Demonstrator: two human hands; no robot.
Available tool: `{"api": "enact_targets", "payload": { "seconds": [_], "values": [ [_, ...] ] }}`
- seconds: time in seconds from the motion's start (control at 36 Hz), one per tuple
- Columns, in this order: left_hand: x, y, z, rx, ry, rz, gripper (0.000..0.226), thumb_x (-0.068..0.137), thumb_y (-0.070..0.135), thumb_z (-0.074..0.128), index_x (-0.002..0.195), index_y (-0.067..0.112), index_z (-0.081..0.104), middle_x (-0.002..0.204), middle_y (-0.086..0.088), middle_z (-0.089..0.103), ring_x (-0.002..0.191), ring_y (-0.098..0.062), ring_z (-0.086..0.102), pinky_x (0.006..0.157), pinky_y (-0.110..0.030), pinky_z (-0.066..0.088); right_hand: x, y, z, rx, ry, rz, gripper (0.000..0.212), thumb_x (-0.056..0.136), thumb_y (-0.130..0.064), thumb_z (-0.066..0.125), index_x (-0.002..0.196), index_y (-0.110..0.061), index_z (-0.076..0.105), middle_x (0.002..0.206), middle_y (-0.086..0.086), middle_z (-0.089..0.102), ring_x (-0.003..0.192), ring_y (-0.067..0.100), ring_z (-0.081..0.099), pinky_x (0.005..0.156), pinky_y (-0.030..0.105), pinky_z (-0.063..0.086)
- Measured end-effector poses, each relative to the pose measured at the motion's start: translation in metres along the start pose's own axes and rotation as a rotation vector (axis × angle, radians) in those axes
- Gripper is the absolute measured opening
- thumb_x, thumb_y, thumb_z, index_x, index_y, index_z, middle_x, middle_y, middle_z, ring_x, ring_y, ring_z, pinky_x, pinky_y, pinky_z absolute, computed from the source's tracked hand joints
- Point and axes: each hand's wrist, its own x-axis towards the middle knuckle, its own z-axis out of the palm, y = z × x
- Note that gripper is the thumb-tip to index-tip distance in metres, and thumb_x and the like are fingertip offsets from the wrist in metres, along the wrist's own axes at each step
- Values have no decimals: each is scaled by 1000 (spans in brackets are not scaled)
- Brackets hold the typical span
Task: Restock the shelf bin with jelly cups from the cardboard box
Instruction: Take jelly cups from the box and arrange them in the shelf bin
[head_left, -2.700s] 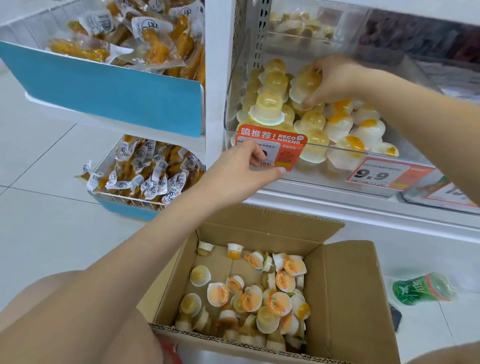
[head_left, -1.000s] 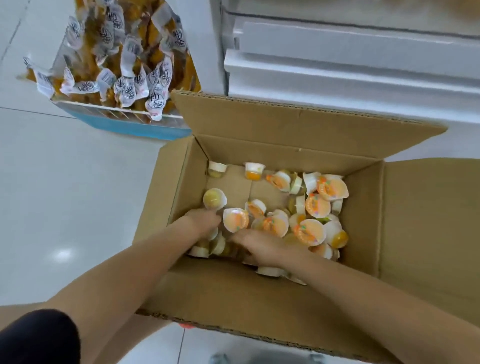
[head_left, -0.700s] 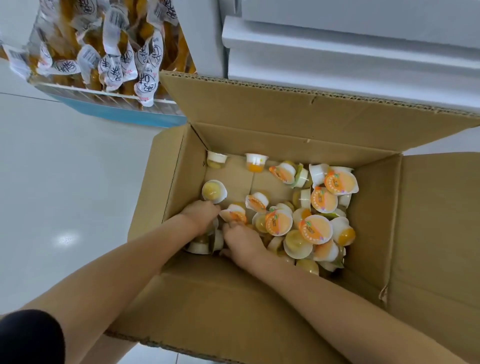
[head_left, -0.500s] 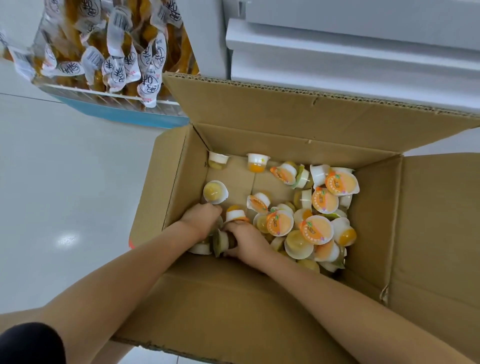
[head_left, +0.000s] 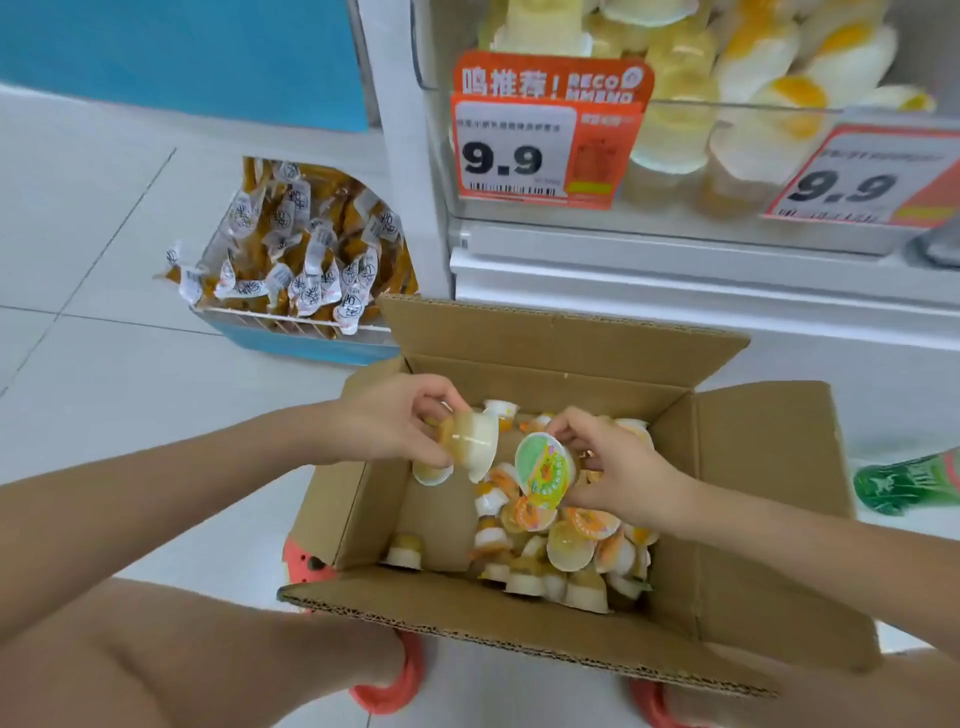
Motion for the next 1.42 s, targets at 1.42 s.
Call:
{"api": "enact_targets", "payload": {
  "seconds": [1.42],
  "values": [
    [-11, 152, 18, 60, 496, 375, 41, 89, 32, 60, 125, 18, 45, 114, 3, 56, 94, -13, 56, 64, -18, 42, -47, -198, -172, -302, 912, -264, 61, 64, -39, 84, 118, -26, 59, 99, -16, 55, 97, 9, 52, 83, 24, 42]
  ]
}}
